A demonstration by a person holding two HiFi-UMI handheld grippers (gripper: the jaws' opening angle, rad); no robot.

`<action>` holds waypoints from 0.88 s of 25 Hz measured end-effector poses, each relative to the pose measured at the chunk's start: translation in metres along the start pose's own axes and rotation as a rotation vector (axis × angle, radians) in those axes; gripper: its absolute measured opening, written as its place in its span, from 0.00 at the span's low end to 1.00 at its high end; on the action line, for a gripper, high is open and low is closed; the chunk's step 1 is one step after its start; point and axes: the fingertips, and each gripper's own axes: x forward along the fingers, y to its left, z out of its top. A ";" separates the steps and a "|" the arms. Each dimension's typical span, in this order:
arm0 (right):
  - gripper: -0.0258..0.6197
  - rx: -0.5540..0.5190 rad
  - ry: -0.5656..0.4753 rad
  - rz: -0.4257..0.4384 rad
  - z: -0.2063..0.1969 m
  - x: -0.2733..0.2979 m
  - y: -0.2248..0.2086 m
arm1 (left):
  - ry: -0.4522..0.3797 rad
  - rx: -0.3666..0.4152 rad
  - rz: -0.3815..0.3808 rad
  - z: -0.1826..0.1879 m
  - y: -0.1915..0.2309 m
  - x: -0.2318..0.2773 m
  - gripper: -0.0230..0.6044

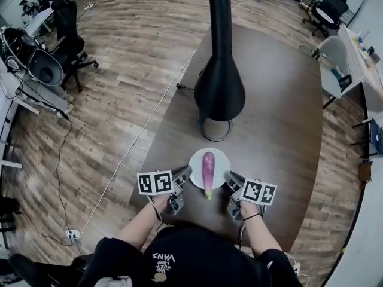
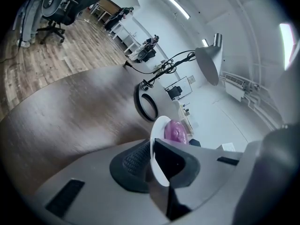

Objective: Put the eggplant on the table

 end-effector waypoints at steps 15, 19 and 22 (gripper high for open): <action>0.10 0.014 0.077 -0.060 -0.005 0.028 -0.032 | 0.089 -0.023 0.066 -0.006 0.032 0.028 0.10; 0.10 0.013 0.093 -0.075 -0.007 0.031 -0.035 | 0.108 -0.021 0.091 -0.008 0.037 0.032 0.10; 0.10 0.013 0.105 -0.086 -0.010 0.034 -0.039 | 0.119 -0.029 0.105 -0.011 0.042 0.035 0.10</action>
